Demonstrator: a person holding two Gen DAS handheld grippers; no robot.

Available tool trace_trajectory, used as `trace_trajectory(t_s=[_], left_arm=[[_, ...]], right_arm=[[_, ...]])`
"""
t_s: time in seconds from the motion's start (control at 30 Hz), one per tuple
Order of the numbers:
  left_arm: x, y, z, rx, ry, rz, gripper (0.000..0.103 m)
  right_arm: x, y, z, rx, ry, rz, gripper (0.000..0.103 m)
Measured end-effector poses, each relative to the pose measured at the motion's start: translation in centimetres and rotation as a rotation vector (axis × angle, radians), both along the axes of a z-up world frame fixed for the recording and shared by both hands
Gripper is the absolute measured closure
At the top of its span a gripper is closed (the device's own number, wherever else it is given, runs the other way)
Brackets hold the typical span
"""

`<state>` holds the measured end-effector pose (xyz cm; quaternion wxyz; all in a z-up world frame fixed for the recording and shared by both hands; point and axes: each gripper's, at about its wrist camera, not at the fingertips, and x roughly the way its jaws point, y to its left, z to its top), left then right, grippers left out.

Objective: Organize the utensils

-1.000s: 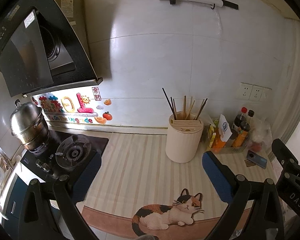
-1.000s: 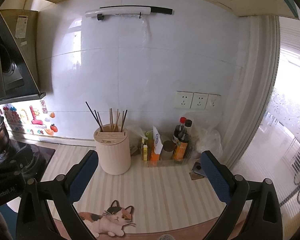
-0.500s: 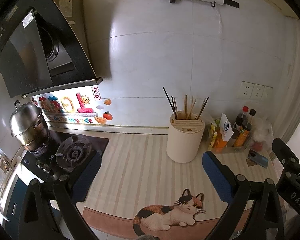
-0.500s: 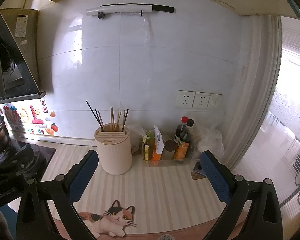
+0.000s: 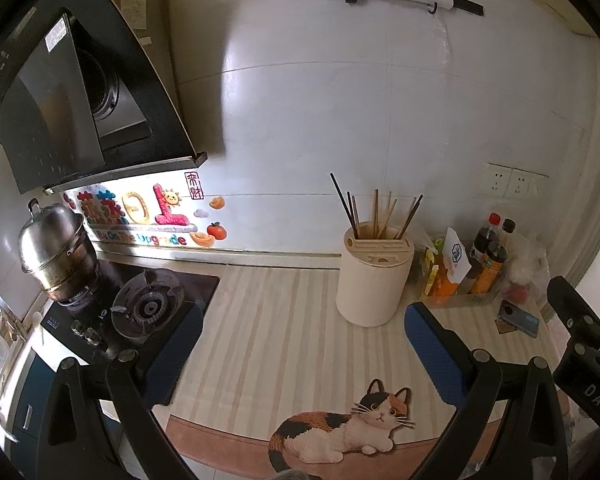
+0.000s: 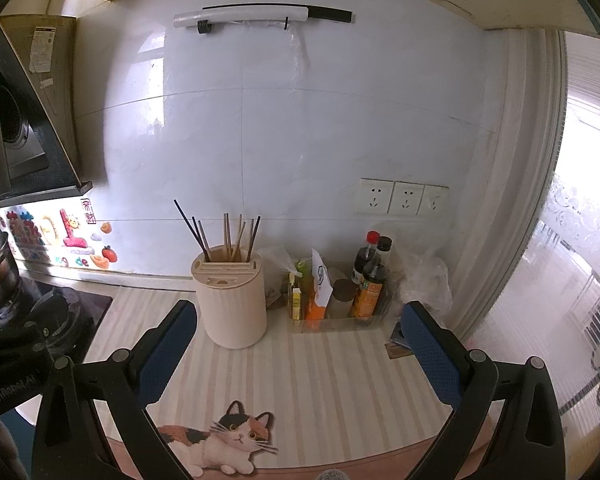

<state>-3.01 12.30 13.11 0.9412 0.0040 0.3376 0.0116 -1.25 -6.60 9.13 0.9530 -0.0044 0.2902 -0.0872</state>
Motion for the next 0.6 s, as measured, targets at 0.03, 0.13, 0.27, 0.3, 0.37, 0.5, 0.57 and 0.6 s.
trace_trajectory(t_s=[0.03, 0.13, 0.27, 0.3, 0.37, 0.5, 0.57, 0.6], left_arm=[[0.04, 0.07, -0.10, -0.001, 0.003, -0.001, 0.000], [0.15, 0.14, -0.20, 0.000, 0.007, -0.002, 0.000], [0.19, 0.11, -0.22, -0.001, 0.006, -0.001, 0.000], [0.19, 0.11, -0.24, 0.000, 0.006, 0.000, 0.000], [0.18, 0.14, -0.26, 0.000, 0.004, -0.001, 0.000], [0.39, 0.25, -0.36, 0.000, 0.003, -0.003, 0.000], [0.45, 0.29, -0.28, 0.002, 0.001, -0.004, 0.000], [0.56, 0.32, -0.22, 0.002, 0.001, -0.005, 0.000]], right_arm=[[-0.02, -0.06, 0.05, 0.001, 0.000, 0.000, 0.000], [0.07, 0.03, -0.07, 0.000, 0.002, 0.000, 0.000], [0.20, -0.01, -0.19, 0.000, 0.004, -0.003, 0.000], [0.31, -0.03, -0.29, 0.000, 0.006, -0.004, 0.000], [0.34, -0.01, -0.45, 0.000, 0.007, -0.006, 0.000], [0.35, -0.09, -0.38, -0.001, 0.006, -0.003, 0.000], [0.37, -0.11, -0.48, 0.000, 0.007, -0.001, 0.000], [0.33, -0.12, -0.37, 0.000, 0.006, -0.001, 0.000]])
